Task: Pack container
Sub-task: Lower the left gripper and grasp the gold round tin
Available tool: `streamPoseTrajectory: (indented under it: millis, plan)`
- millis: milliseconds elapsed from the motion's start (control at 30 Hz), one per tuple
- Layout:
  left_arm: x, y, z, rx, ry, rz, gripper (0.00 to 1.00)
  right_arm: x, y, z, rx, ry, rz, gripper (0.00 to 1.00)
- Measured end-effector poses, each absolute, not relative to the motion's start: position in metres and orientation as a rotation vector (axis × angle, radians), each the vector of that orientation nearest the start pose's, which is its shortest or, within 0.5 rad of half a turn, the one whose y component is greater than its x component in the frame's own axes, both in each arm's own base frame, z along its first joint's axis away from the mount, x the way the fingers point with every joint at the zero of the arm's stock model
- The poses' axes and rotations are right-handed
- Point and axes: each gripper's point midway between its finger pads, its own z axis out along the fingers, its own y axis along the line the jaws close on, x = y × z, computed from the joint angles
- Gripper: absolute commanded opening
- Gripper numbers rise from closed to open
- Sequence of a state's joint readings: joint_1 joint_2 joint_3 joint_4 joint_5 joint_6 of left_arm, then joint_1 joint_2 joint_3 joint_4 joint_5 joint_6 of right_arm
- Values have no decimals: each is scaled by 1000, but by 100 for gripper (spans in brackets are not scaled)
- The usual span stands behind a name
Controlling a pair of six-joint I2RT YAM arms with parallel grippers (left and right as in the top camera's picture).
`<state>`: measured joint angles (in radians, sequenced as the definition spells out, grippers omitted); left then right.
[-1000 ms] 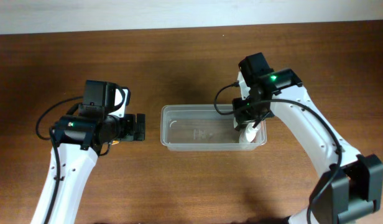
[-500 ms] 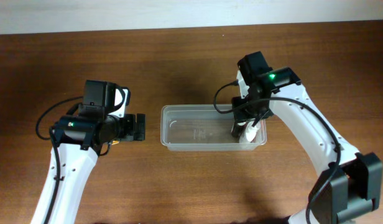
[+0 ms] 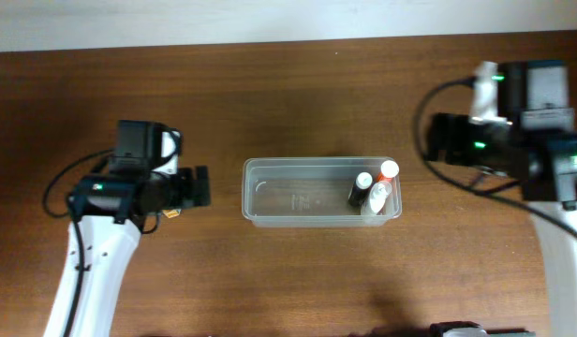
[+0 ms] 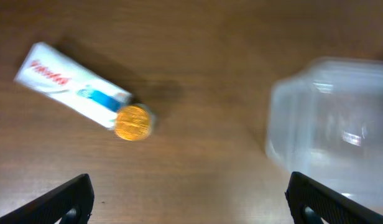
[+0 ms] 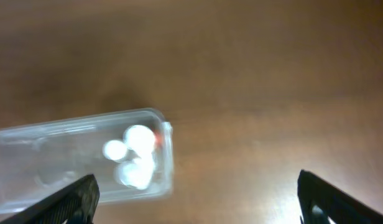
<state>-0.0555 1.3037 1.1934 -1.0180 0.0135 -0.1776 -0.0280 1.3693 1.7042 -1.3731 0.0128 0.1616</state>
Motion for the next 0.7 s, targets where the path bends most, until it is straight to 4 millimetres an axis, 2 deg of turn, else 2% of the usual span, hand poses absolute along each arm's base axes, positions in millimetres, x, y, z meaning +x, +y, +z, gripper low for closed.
streamPoseTrajectory:
  millis: [100, 233, 433, 700]
  plan:
    - [311, 8, 181, -332, 2659, -70, 99, 300, -35, 276, 358, 2686, 23, 93]
    - [315, 30, 172, -462, 2661, -46, 100, 298, -47, 245, 430, 2776, 62, 93]
    - [322, 34, 120, -518, 2822, -31, 99, 294, -43, 215, 437, 2853, 104, 93]
    - [328, 33, 54, -554, 2995, -18, 99, 291, -41, 197, 441, 2885, 118, 93]
